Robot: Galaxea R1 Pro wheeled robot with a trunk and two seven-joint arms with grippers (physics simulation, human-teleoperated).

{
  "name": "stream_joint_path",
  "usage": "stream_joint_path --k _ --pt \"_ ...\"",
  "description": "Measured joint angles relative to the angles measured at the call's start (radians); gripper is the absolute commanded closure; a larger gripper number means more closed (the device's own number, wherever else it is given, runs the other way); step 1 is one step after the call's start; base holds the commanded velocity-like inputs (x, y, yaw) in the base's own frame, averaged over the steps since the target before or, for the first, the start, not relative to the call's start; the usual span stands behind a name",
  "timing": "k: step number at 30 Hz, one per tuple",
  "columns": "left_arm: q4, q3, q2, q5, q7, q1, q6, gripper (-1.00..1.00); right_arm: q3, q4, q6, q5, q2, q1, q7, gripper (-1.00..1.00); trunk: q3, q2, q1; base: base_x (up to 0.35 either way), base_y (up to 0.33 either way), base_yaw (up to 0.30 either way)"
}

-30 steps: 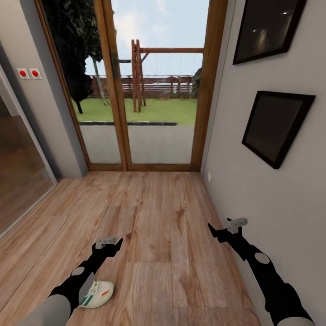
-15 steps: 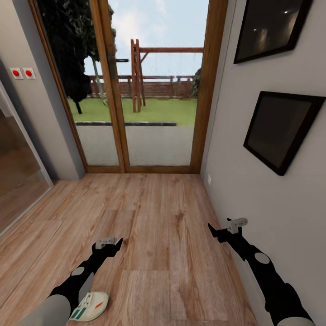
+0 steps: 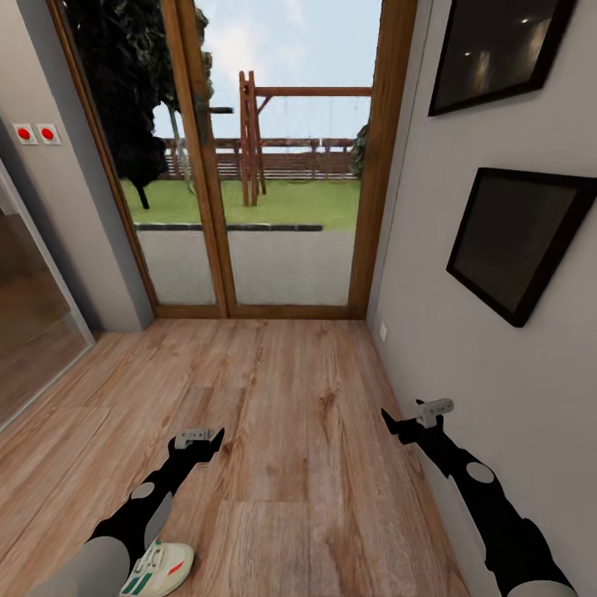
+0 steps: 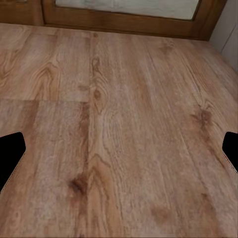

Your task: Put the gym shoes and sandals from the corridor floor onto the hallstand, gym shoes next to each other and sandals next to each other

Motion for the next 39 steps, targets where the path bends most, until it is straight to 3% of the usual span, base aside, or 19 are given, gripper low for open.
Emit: stream_joint_path --k 11,29,39 --pt "-0.048 0.001 -0.001 0.0 0.001 0.0 0.004 -1.0 0.0 0.0 0.0 0.0 0.0 0.0 0.0 -1.0 0.0 0.0 0.0 0.139 -0.06 0.0" --pt "-0.054 0.002 -0.001 0.0 0.001 0.0 0.001 -1.0 0.0 0.0 0.0 0.0 0.0 0.0 0.0 -1.0 0.0 0.0 0.0 0.018 -0.006 0.0" --pt "-0.054 0.002 -0.001 0.0 0.0 0.0 -0.001 -1.0 0.0 0.0 0.0 0.0 0.001 0.001 0.0 -1.0 0.0 0.0 0.0 0.166 -0.094 0.0"
